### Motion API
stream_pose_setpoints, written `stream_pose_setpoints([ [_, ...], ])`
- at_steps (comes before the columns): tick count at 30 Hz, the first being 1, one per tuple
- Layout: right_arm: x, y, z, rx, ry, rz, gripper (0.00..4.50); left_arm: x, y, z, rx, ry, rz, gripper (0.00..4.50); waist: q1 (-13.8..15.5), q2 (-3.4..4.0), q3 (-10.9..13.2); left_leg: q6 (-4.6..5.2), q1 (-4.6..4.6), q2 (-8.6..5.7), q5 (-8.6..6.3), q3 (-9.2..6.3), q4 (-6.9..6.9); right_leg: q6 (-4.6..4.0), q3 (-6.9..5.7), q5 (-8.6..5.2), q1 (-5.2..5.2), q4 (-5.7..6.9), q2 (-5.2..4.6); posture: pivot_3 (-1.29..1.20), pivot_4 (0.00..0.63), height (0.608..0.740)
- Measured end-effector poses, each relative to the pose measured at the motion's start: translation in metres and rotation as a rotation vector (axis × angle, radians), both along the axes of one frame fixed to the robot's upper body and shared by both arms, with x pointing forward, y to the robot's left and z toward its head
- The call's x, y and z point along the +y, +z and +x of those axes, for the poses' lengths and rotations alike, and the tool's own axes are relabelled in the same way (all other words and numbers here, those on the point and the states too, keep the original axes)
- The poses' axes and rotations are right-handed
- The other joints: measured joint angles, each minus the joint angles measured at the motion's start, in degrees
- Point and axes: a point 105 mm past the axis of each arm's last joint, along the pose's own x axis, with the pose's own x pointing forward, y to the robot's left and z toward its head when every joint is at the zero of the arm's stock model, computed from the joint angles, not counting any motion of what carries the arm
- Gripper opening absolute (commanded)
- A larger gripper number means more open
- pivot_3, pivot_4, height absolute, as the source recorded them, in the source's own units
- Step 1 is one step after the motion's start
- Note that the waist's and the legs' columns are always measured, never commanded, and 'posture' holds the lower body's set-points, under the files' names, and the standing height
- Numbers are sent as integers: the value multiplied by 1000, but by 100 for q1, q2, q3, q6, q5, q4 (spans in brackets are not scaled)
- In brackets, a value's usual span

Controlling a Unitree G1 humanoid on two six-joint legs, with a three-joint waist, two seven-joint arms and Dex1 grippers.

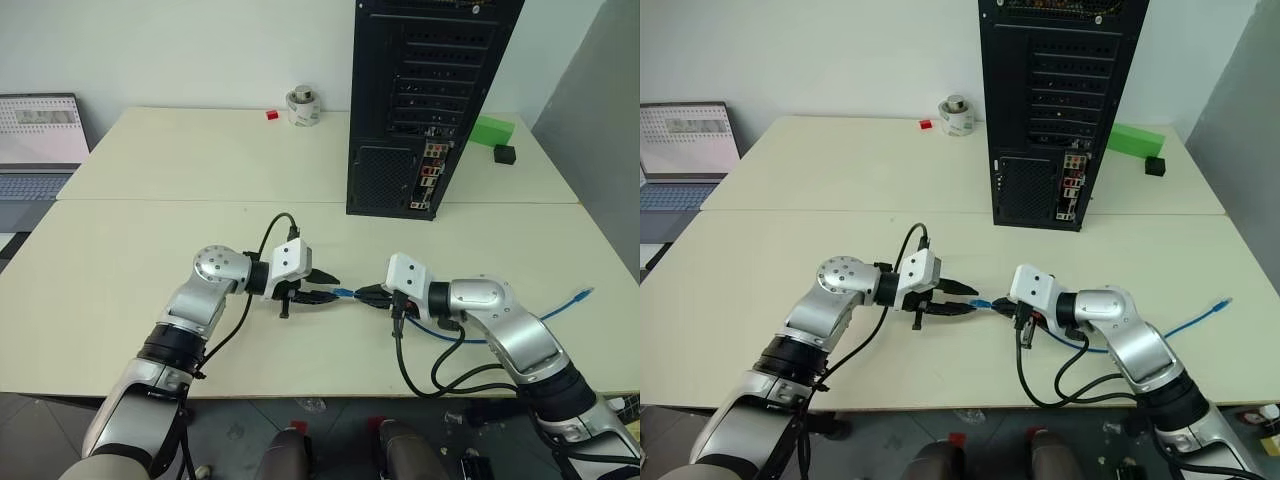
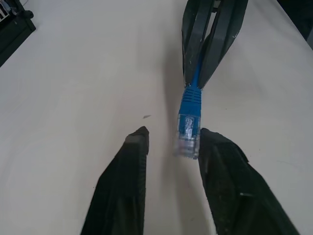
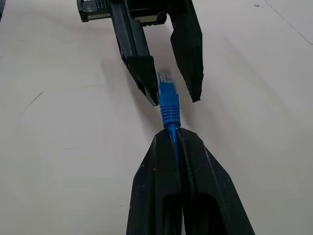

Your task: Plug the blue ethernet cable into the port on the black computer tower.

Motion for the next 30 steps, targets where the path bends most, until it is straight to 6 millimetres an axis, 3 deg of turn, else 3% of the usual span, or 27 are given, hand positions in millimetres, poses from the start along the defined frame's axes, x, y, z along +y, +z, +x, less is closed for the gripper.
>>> stream_pose_setpoints([
  [3, -2, 2, 2, -9, -13, -1, 0, -1, -1, -1, 3, -9, 2, 303, 0, 0, 0, 0, 0, 0, 0, 0, 0, 0, 0, 0, 0, 0, 0, 0, 150, 740],
  [12, -1, 2, 2, -8, -12, -4, 0, -1, -3, -1, -14, -16, 5, 300, -1, 0, 0, 0, 0, 0, 0, -2, 0, 0, 0, 0, 0, 0, 0, 0, 150, 740],
  [18, -3, 4, 0, -26, 24, -29, 1394, -4, 1, 2, -127, -31, 5, 299, 3, 0, 0, 0, 0, 0, 0, -4, 0, 0, 0, 0, 0, 0, -2, 0, 150, 740],
  [25, -17, 27, 1, -8, 1, 27, 2900, -8, 6, -3, -483, -84, -10, 299, 10, 0, 0, 0, 0, 0, 0, -10, 0, -1, 2, 1, 0, 0, -9, 0, 150, 740],
  [30, -16, 38, -2, 123, -72, 199, 2969, -5, 9, -3, -772, -68, -29, 299, 11, 0, 0, 0, 0, 0, 0, -11, 0, -1, 2, 1, 0, 1, -30, 0, 150, 740],
])
